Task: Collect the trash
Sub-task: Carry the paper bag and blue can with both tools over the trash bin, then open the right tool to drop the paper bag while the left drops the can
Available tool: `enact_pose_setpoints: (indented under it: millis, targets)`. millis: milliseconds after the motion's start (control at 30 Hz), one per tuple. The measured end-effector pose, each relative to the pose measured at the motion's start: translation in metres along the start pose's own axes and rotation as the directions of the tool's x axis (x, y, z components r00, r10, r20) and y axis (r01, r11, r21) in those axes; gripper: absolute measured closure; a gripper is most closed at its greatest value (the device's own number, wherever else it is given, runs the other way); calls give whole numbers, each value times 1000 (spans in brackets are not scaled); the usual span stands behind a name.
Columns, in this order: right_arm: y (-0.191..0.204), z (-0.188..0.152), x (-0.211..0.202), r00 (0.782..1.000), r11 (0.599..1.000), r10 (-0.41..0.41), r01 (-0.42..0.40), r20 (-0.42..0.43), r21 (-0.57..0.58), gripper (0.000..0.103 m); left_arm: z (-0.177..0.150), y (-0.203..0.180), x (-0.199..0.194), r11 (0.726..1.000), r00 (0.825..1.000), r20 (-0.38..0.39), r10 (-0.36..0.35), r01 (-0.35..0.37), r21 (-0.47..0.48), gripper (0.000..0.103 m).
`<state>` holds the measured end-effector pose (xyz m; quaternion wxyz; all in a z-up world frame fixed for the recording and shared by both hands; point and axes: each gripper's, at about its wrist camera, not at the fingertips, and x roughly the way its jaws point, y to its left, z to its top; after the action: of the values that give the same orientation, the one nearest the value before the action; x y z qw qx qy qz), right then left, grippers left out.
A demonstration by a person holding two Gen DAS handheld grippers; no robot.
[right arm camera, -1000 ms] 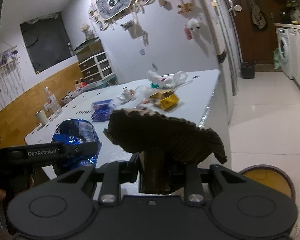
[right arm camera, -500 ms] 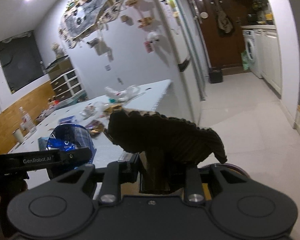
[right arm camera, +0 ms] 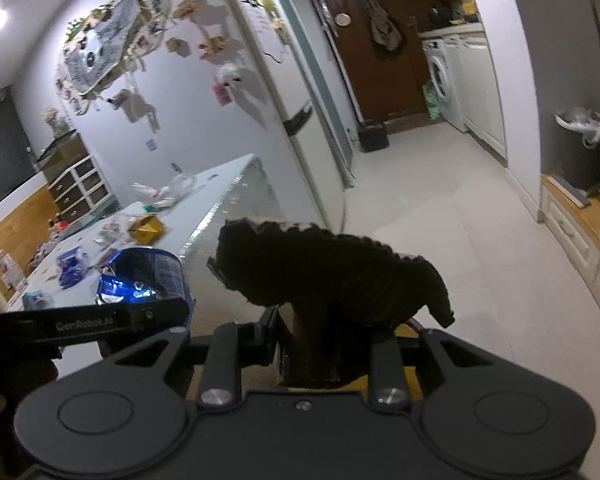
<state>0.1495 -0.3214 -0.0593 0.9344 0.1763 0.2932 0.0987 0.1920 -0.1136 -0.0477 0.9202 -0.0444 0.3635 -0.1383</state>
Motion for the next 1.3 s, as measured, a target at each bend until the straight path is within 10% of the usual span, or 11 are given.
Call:
enact_pose_setpoints:
  millis: [800,1300]
  targets:
    - [-70,-40,161,959,974,13,52,-284,218,76,-55,20,191,998,948,-315,46,-59,-31,76]
    - [-87,-64,275,850,931,-38,221,-526,289,71,-71,39,255,992,915,-401,49,-92,-90,76]
